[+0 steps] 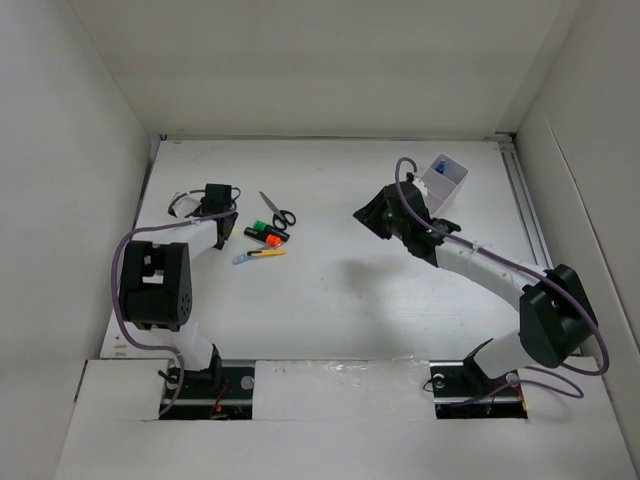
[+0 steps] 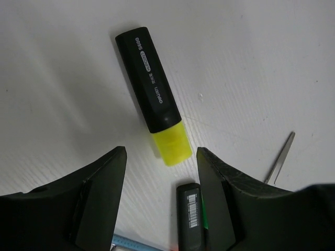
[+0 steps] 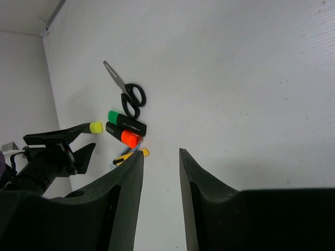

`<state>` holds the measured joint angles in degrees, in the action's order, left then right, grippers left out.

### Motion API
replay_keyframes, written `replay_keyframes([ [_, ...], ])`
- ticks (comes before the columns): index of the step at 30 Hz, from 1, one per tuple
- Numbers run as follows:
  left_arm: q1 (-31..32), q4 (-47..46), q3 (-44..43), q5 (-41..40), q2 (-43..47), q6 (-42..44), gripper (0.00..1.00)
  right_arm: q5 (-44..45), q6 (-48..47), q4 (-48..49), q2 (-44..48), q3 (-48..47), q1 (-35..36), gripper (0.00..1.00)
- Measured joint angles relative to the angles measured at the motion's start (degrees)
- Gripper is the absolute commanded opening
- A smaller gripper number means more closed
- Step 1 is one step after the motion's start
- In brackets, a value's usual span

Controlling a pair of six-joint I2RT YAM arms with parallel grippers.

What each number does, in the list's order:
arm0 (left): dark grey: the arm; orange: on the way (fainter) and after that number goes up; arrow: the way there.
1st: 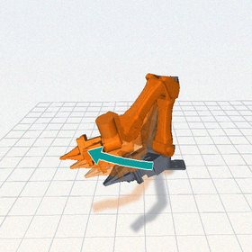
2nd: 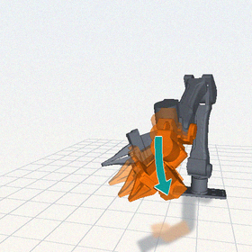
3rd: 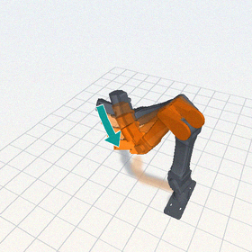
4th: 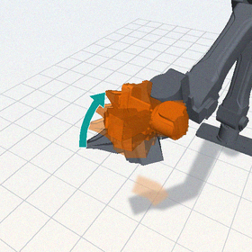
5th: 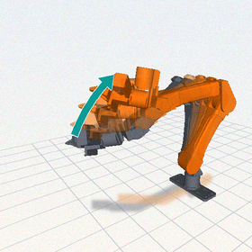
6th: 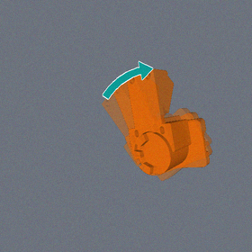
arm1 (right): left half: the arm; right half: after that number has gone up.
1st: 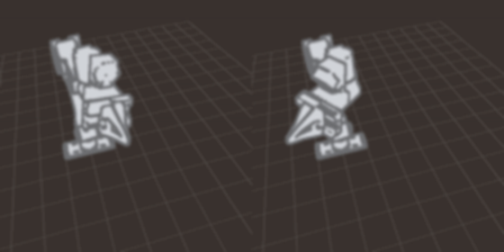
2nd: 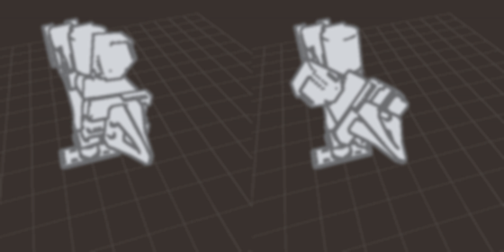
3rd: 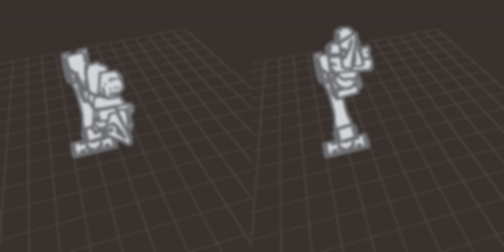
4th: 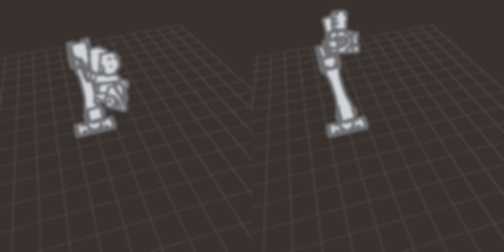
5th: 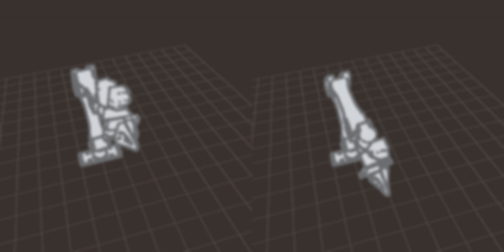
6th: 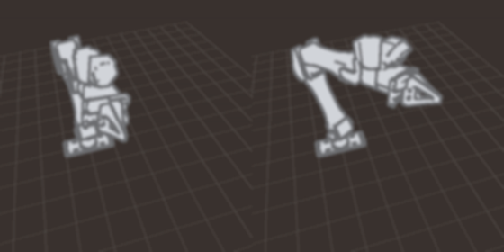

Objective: Sort the stationery into containers
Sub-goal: Pick up the stationery from the center of the board.

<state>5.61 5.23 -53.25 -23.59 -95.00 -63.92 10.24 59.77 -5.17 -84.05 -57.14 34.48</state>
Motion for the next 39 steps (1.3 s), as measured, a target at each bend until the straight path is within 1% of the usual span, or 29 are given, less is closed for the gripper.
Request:
replay_keyframes([
  [4,-1.7,-1.4,0.3,1.2,-1.7,-0.3,0.50,-0.2,-0.2,0.0,0.0,0.0,0.0,0.40],
  [7,-2.6,-3.0,0.3,1.7,-2.6,-0.3,0.46,-0.2,-0.3,0.1,0.0,0.0,0.0,0.40],
  [18,-2.7,-3.7,-0.6,1.3,-3.8,0.9,0.45,-0.2,-0.7,0.1,-0.1,0.0,0.9,0.40],
  [20,-2.6,-2.3,-2.2,1.2,-4.8,1.4,0.38,-0.2,-0.9,0.1,-0.1,0.0,0.9,0.40],
  [22,-2.5,-1.4,-3.3,0.9,-5.8,1.9,0.35,-0.2,-1.0,0.1,-0.1,0.0,0.9,0.40],
  [25,-2.3,0.7,-4.8,0.7,-6.6,2.4,0.34,-0.2,-1.1,0.0,-0.1,0.0,0.9,0.40],
  [28,-2.3,3.3,-7.1,0.6,-7.8,2.9,0.34,-0.3,-1.1,0.1,-0.1,0.0,1.0,0.40],
  [32,-2.3,5.9,-9.7,0.5,-9.3,4.0,0.37,-0.7,-1.1,0.0,0.2,0.0,1.2,0.40],
  [35,-2.2,7.0,-11.1,0.7,-10.2,5.1,0.40,-1.1,-1.1,0.0,0.6,0.0,1.2,0.40],
  [39,-2.2,7.0,-11.1,0.9,-10.3,6.0,0.41,-1.1,-1.1,0.1,1.2,0.0,1.2,0.41],
])
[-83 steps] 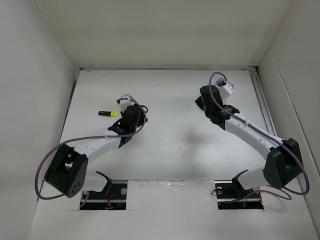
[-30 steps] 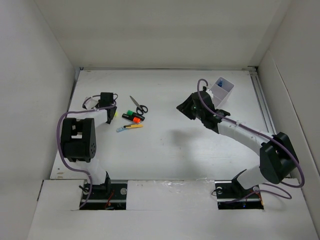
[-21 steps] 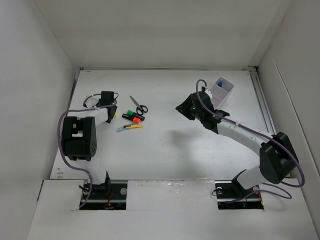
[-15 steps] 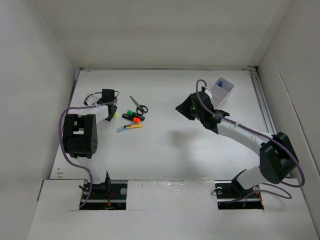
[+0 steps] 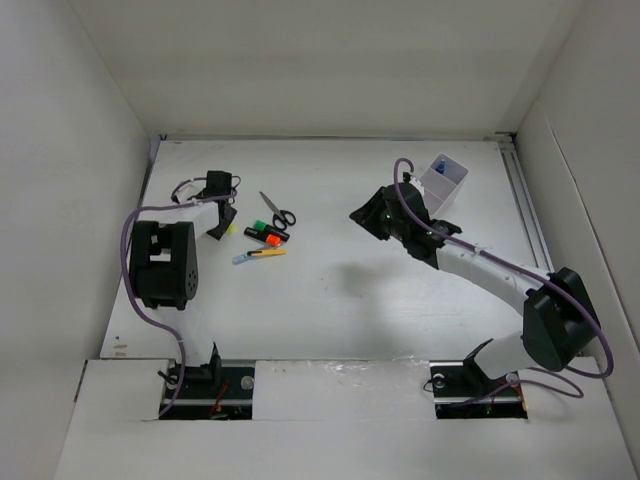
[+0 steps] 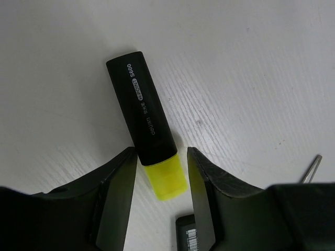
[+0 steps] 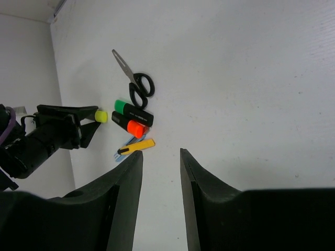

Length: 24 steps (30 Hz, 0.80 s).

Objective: Sort the stationery into containers
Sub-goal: Pick up the stationery from the center of the board.

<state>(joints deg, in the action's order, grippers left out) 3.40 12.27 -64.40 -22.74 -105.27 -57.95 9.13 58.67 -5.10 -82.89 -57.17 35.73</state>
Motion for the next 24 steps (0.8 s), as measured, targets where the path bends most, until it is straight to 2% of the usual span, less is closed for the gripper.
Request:
replay_keyframes([
  [1,0.0,-0.2,0.1,0.1,0.1,0.3,0.41,-0.1,0.0,0.0,0.0,0.0,0.0,0.41],
  [3,0.0,-0.8,0.5,0.1,0.3,0.5,0.41,-0.5,0.0,0.0,0.0,0.0,0.0,0.47],
  [7,0.0,-1.6,1.6,0.2,0.9,1.7,0.15,-1.1,0.0,0.0,0.0,0.0,0.0,0.50],
  [9,0.0,-1.7,1.7,0.3,1.0,2.3,0.06,-1.6,0.0,0.0,0.0,0.0,0.0,0.50],
  [11,0.0,-1.7,1.7,0.5,1.0,2.7,0.01,-1.9,0.0,0.0,0.0,0.0,0.0,0.50],
  [17,0.0,-2.5,2.9,1.7,2.1,3.7,0.00,-2.1,0.0,0.0,0.0,0.0,0.0,0.51],
  [24,2.0,-0.3,7.3,3.6,9.1,6.0,0.00,-4.2,-0.7,0.0,0.0,0.0,0.0,0.53],
])
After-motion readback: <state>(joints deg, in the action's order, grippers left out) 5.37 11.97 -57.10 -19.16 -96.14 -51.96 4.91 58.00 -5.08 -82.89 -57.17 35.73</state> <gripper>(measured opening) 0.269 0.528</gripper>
